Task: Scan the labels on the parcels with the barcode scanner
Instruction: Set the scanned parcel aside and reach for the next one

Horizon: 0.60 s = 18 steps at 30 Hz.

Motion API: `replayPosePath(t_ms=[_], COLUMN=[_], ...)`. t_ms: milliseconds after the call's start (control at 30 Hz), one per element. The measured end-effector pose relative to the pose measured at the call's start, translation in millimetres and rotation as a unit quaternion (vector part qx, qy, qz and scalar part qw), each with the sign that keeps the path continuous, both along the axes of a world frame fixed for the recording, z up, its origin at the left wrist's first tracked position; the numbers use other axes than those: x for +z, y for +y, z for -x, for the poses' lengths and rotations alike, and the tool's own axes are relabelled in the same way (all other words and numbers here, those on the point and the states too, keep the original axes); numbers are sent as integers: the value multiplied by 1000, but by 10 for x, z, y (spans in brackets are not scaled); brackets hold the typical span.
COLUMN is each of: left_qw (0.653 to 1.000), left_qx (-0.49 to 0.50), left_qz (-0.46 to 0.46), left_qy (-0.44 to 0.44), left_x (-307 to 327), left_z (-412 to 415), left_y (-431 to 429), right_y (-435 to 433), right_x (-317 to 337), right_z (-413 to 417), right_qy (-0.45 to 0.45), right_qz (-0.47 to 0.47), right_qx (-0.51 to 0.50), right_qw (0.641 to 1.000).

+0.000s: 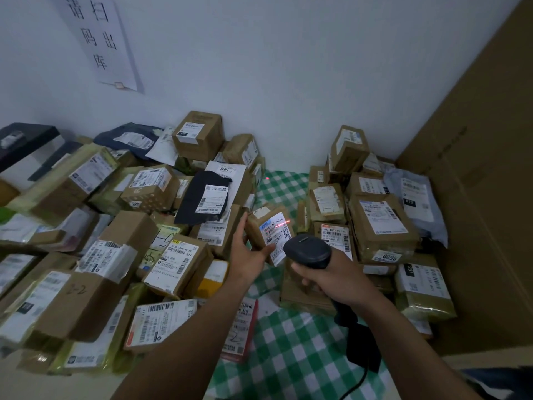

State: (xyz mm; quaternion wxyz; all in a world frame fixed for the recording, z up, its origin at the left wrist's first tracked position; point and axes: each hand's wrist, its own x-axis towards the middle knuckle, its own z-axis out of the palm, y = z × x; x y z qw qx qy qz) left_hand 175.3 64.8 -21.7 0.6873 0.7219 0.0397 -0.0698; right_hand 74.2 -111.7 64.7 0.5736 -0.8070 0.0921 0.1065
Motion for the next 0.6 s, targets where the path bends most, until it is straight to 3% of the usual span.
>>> replayPosePath(t_ms=[333, 600], left_qw=[999, 992], left_qx=[-3, -11], left_qz=[-39, -107], left_qy=[7, 62], left_x=[-62, -234], left_z=[-40, 80], left_y=[62, 140], right_y=[-15, -157], right_x=[-45, -229], right_z=[-45, -68], right_qy=[12, 17], right_qz=[3, -13], right_qx=[12, -44], right_qw=[1000, 999])
